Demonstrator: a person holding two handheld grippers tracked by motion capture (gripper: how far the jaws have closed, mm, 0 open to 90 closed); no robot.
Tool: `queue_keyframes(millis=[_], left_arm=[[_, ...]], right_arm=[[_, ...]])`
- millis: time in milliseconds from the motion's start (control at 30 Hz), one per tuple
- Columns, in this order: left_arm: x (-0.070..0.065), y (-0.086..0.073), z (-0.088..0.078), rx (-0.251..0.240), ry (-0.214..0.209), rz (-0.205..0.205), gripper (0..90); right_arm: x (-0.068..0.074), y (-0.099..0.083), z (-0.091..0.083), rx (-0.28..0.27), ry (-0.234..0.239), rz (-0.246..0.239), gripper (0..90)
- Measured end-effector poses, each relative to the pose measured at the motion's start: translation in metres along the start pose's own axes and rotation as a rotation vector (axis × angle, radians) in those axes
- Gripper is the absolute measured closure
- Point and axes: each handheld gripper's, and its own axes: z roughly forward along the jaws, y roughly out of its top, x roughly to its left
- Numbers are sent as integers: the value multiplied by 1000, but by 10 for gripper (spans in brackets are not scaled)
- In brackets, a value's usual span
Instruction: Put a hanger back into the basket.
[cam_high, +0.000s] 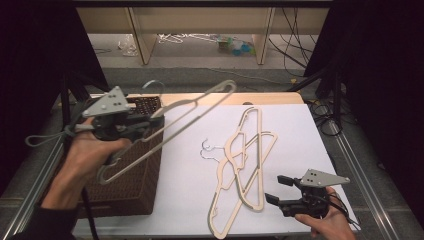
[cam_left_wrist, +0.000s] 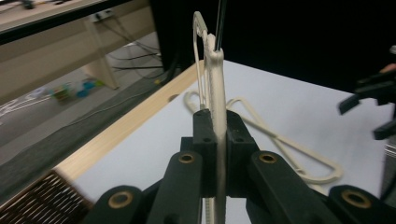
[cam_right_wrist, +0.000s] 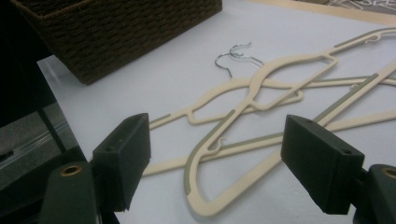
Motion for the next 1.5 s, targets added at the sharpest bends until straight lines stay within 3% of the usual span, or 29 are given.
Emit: queue_keyframes(millis=[67, 133, 200, 233, 333, 367, 400, 433, 500, 667, 967, 1133, 1300, 1433, 1500], left_arm=[[13, -9, -11, -3, 47, -9, 854], [31, -17, -21, 10, 89, 64, 854], [41, -28, -29, 20, 119, 54, 854], [46, -34, -32, 26, 131, 49, 854], [58, -51, -41, 31, 162, 21, 854], [55, -58, -43, 15, 165, -87, 854], [65, -61, -47, 26, 184, -12, 854], [64, -68, -48, 4, 183, -94, 854], [72, -77, -52, 6, 195, -109, 854], [89, -97, -70, 12, 250, -141, 854], [102, -121, -75, 2, 266, -159, 854], [109, -135, -73, 27, 259, -154, 854], [111, -149, -70, 60, 244, -185, 854], [112, -157, -63, 85, 229, -201, 854], [113, -160, -56, 108, 228, -223, 854]], right_arm=[[0, 0, 0, 17, 0, 0, 251], [0, -2, 2, 20, -2, -3, 251], [1, -2, 3, 36, -8, -3, 250], [1, -3, 4, 19, 7, 7, 249], [1, -2, 4, 24, 4, -5, 246], [1, -3, 5, 25, 8, 3, 240], [1, -3, 5, 25, 8, 3, 240], [1, -3, 5, 27, 4, -3, 233], [1, -4, 8, 16, 12, 5, 230], [1, -3, 5, 52, 1, 2, 229], [2, -5, 10, 38, 29, 6, 230], [1, -5, 9, 51, 23, 4, 231], [1, -6, 11, 37, 34, 11, 231], [1, -6, 11, 55, 17, 4, 231], [1, -6, 13, 49, 38, 15, 231]])
